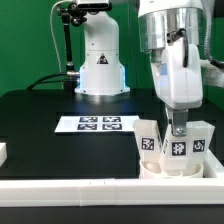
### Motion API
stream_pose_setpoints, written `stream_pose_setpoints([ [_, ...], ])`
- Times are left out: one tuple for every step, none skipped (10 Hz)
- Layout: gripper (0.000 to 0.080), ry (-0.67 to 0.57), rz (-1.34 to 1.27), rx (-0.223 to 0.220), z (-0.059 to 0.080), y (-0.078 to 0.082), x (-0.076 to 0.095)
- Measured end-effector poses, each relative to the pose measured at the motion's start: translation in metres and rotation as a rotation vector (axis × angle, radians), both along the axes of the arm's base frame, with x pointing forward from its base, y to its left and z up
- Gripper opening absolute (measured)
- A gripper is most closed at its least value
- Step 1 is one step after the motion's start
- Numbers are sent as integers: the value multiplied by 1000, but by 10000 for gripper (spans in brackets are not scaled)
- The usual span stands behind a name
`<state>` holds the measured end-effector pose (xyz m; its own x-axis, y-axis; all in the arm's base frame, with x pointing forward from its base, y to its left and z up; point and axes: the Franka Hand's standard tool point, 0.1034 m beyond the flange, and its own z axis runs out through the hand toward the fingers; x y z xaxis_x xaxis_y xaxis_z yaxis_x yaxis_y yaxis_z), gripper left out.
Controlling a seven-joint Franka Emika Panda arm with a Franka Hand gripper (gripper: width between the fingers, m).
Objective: Assemble stool
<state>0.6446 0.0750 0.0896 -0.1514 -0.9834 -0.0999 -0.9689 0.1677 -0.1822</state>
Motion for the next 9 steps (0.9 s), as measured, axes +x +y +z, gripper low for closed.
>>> stream_pose_setpoints([
  [338,-1,-100,31,0,0,1],
  [338,3,-212,68,0,0,2],
  [338,10,-295,91,0,1,2],
  [338,12,-318,97,0,1,2],
  [338,12,-315,96,0,1,2],
  [338,12,-312,95,0,1,2],
  [496,10,-300,92,1,1,2],
  [599,-2,-249,84,5,0,5],
  [599,-14,-201,78,11,0,7],
])
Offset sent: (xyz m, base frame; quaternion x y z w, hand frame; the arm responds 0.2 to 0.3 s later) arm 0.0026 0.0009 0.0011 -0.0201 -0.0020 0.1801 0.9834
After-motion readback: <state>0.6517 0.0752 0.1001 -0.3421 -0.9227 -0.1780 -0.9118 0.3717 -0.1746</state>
